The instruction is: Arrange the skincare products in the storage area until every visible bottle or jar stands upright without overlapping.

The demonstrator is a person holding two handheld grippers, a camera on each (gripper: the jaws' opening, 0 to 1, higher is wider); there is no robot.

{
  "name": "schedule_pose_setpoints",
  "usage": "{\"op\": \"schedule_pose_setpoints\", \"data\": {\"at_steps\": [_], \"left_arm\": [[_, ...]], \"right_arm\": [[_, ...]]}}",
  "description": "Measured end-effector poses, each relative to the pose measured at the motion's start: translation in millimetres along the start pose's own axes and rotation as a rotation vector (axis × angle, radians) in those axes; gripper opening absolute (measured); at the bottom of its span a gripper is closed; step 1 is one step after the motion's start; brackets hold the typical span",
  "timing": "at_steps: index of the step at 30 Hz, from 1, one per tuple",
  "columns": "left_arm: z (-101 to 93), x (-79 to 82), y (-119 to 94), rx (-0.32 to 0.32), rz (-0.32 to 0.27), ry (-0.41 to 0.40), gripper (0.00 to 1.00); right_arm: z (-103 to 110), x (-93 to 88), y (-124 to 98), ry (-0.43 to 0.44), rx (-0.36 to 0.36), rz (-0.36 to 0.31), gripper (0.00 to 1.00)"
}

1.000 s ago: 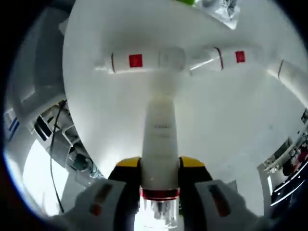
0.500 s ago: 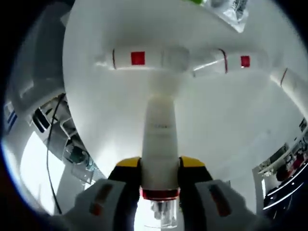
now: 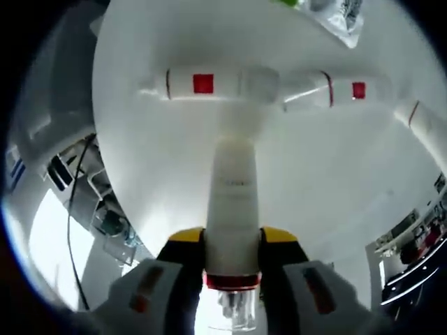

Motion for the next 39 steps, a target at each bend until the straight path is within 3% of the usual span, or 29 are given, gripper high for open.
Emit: {"op": "schedule_pose_setpoints", "data": {"at_steps": [39], "left_arm": [[0.5,-1.9,0.8,-0.001,0.011,-0.003,0.21]], "right_arm": [[-0.8,1.5,-1.8,-0.022,0.012,0.022,0.3]]}}
Point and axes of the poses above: the point that each gripper's makers call its tool centre point, and the gripper's own axes: y roughly forward along the fingers, z roughly to its left, x roughly out of its top, the point moved 3 cm from there along -y, roughly backward along the fingers, and after that the axes turned 3 degrees about z, right-handed, at the moved point
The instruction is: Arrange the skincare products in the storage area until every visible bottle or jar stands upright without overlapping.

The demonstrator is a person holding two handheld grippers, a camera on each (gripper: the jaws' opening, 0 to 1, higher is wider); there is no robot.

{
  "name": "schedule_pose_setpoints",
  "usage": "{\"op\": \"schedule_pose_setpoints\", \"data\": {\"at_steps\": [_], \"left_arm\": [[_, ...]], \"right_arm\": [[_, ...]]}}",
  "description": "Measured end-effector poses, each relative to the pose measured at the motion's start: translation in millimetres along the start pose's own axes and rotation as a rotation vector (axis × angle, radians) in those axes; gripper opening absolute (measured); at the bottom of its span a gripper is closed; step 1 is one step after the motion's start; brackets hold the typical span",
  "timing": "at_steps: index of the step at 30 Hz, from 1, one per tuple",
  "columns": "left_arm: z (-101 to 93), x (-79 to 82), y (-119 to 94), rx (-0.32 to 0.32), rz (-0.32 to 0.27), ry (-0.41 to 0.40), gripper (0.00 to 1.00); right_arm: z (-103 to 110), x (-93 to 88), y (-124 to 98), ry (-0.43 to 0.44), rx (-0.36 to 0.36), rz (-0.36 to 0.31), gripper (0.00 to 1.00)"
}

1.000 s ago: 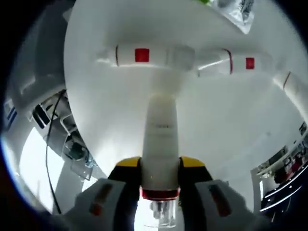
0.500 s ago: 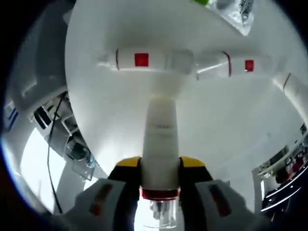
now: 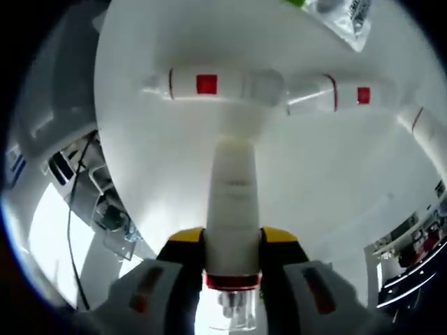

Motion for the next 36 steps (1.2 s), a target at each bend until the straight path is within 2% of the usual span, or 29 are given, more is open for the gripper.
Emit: {"op": "schedule_pose_setpoints", "data": {"at_steps": [12,36], "left_arm": [[-0.6,-0.9,0.4,-0.001,0.005,0.004,0.21],[-1.7,-2.4,1.8,-0.007,0.019,0.009,0.21]], "right_arm": [[0.0,4.8,-4.8,-0.012,-0.004,-0.026,0.3],[-2.5,5.3,-5.4,-0.047,0.001,-0.003,0.3]]}}
Point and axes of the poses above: the point that each gripper's makers call its tool centre point, and the gripper's own axes: y roughly forward along the fingers, z roughly to its left, x roughly out of its top, the point moved 3 cm from there along -y, roughly backward along the fingers, and after that the axes turned 3 degrees about z, right-handed, at the moved point
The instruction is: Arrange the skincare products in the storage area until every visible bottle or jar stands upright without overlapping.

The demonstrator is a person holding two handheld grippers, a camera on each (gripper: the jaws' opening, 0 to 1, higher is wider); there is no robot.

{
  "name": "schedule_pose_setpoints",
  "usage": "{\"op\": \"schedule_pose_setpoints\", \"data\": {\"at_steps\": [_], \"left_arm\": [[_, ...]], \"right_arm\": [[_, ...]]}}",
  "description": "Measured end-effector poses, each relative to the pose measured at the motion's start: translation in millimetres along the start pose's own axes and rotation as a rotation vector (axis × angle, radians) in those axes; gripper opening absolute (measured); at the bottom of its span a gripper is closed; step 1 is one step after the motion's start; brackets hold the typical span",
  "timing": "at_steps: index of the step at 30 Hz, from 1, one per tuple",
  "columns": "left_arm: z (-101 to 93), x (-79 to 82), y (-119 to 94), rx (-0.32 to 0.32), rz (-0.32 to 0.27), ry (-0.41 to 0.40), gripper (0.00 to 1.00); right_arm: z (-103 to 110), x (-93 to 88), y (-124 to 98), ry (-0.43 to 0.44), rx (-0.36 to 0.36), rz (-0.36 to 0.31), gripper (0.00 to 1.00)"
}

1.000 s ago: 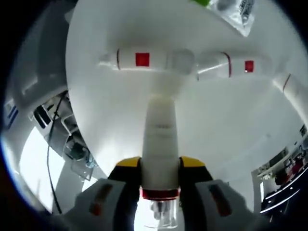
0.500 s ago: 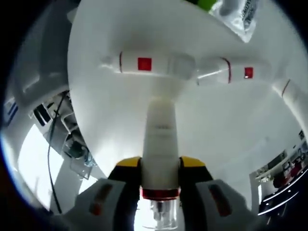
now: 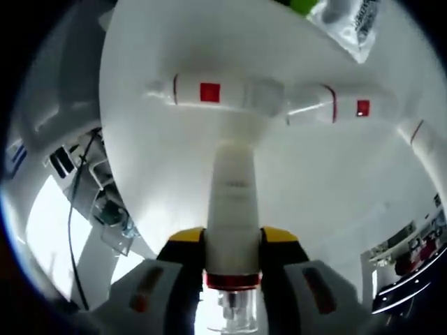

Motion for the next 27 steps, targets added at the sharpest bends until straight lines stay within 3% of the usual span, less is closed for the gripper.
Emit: {"op": "schedule_pose_setpoints", "data": {"at_steps": [27], "left_arm": [[-3.3,-0.6,1.0,-0.015,0.005,0.009,0.21]], "right_arm": [[-0.5,0.2,-0.5,-0.016,0.005,-0.001,0.31]]}}
Point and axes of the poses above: the point that each gripper's makers call its tool centre point, and the gripper's own axes: y roughly forward along the fingers, z roughly to its left, x roughly out of its top, the point moved 3 cm from there along -y, roughly backward along the fingers, and after that the axes turned 3 degrees about z, right-handed, at the moved point
